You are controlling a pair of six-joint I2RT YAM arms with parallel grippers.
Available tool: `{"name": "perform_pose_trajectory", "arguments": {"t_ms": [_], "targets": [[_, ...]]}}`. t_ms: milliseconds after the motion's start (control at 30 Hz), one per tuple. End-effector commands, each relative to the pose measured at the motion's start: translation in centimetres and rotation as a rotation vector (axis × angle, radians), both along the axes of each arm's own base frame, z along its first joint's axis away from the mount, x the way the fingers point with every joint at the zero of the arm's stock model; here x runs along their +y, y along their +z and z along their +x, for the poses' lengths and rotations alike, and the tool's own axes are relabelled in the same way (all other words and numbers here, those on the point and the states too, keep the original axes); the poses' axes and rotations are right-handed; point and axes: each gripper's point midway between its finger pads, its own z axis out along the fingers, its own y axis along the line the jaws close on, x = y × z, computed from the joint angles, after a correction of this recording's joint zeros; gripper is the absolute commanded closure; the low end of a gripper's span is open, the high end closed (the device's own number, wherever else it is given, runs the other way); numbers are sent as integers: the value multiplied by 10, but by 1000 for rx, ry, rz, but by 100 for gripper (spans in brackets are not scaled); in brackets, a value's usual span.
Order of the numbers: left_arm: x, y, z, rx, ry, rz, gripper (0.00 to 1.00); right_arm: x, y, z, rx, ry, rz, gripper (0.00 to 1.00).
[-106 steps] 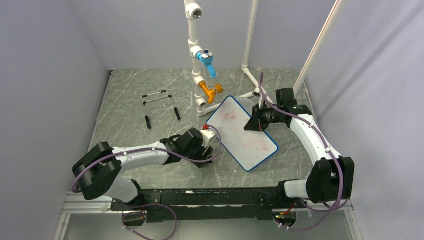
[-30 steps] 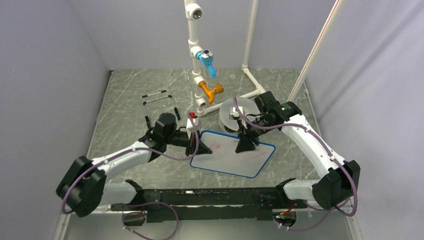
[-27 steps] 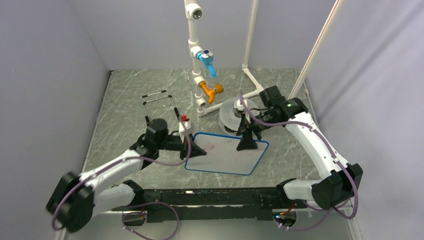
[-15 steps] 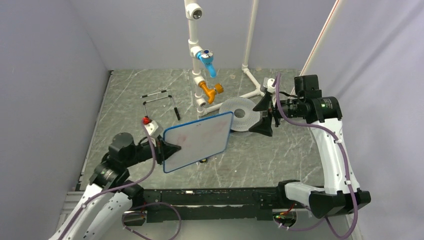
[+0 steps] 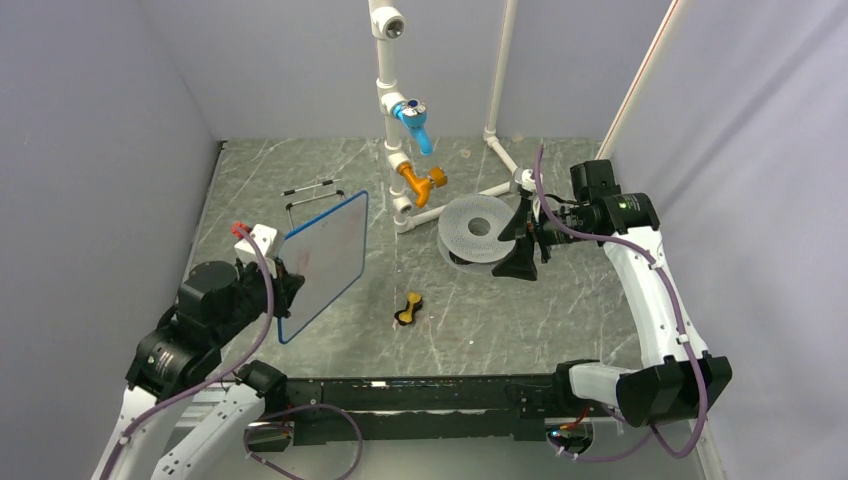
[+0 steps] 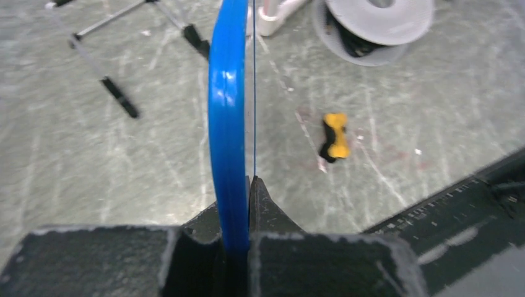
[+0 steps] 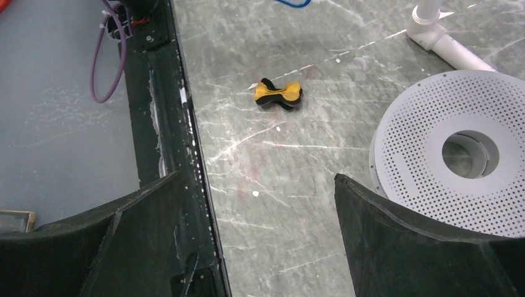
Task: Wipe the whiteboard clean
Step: Place the whiteboard on the whiteboard stand.
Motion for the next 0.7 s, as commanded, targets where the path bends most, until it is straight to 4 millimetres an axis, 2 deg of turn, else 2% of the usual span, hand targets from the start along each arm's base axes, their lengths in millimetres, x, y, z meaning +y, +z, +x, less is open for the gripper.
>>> {"name": "perform_pose_trajectory", "arguments": {"t_ms": [0, 200, 300, 467, 567, 667], "targets": [[22, 46, 41, -172, 159, 66, 100, 6, 10, 1, -46, 32, 58, 7], [11, 96, 87, -369, 110, 112, 100, 7, 4, -1, -23, 44, 65, 7], [15, 109, 110, -407, 71, 103, 100, 8, -1, -3, -7, 54, 69, 7], [31, 113, 144, -464, -46, 16, 100, 9, -6, -6, 5, 68, 70, 7], [29, 113, 155, -473, -158, -53, 100, 11, -9, -7, 11, 82, 64, 8], [22, 105, 159, -446, -305, -78, 100, 15, -13, -9, 20, 103, 59, 8]]}}
